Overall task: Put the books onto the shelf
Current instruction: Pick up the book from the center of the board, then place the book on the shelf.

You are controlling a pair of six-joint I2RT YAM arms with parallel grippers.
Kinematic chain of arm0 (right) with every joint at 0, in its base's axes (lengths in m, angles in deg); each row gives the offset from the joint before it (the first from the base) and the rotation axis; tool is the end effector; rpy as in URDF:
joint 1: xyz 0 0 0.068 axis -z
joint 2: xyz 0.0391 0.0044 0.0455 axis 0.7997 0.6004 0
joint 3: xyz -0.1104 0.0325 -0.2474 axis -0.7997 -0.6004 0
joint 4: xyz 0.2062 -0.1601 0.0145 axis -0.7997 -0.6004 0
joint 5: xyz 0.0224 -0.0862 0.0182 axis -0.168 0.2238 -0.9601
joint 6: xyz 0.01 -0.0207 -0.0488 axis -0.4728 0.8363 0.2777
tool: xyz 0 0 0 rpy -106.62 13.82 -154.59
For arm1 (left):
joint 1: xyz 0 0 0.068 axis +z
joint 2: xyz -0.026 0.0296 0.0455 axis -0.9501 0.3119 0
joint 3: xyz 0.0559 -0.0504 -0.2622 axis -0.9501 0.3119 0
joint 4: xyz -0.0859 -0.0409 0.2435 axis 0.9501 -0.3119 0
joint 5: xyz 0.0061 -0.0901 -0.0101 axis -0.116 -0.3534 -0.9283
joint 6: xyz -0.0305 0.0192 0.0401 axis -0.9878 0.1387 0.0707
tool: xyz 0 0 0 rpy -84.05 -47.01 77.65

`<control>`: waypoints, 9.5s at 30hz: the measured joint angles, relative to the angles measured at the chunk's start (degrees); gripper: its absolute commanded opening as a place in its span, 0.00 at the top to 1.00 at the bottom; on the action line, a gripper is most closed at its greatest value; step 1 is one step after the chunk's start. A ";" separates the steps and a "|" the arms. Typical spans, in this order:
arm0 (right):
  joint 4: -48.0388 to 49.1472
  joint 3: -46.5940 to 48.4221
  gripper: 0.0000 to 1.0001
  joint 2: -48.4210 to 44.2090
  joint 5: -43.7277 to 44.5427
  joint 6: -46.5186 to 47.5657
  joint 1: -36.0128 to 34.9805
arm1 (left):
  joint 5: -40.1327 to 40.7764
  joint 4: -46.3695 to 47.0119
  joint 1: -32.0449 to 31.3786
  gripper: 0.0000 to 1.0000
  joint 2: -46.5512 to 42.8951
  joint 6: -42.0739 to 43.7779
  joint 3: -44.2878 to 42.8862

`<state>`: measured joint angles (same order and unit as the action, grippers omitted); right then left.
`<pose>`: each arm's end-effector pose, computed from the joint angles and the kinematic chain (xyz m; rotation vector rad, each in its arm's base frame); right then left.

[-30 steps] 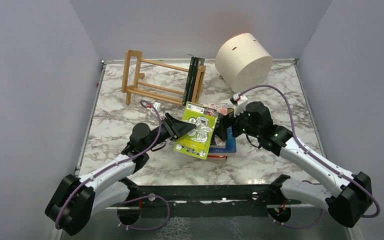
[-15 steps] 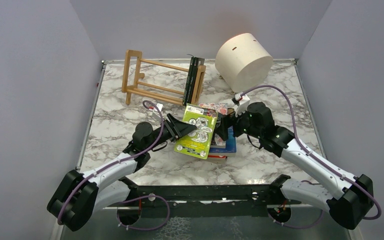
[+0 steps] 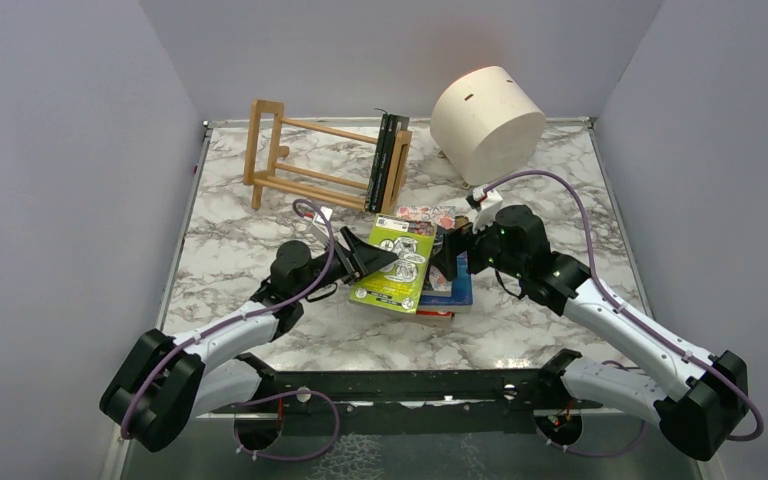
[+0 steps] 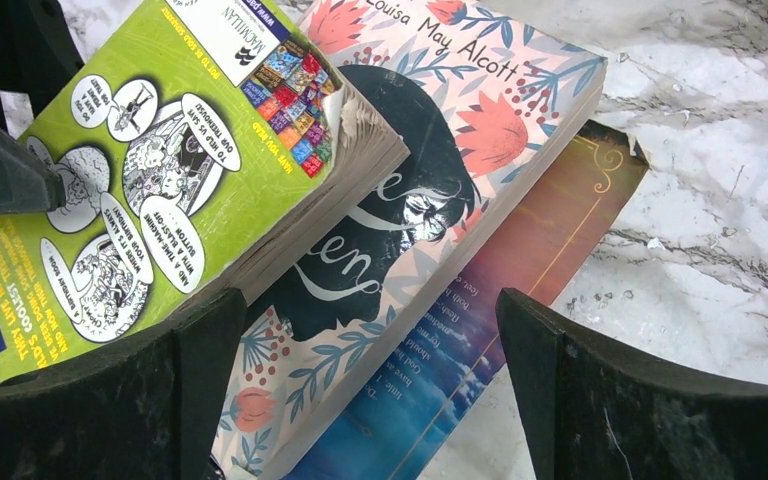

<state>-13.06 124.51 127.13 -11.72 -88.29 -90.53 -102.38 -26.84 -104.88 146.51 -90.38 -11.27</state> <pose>0.1758 0.1382 0.2815 -0.4782 2.1372 0.6136 0.1811 -0.1346 0.2151 -0.2375 1.9151 -1.6219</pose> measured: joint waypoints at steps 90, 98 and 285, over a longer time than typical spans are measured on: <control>0.85 0.37 0.00 -3.34 3.89 -7.93 -0.50 | -13.25 15.96 5.81 1.00 0.44 -6.93 3.78; -0.50 2.51 0.01 -6.40 7.82 -14.34 -0.50 | -11.63 12.48 5.66 1.00 -3.19 -6.73 2.23; 0.92 1.92 0.02 -10.27 16.94 -23.54 -0.07 | 21.81 -10.47 9.68 0.81 37.77 61.81 -42.88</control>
<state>-12.14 126.43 116.85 5.21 -111.83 -90.60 -80.57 -37.31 -95.20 184.28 -28.57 -54.15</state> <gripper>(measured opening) 0.984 0.197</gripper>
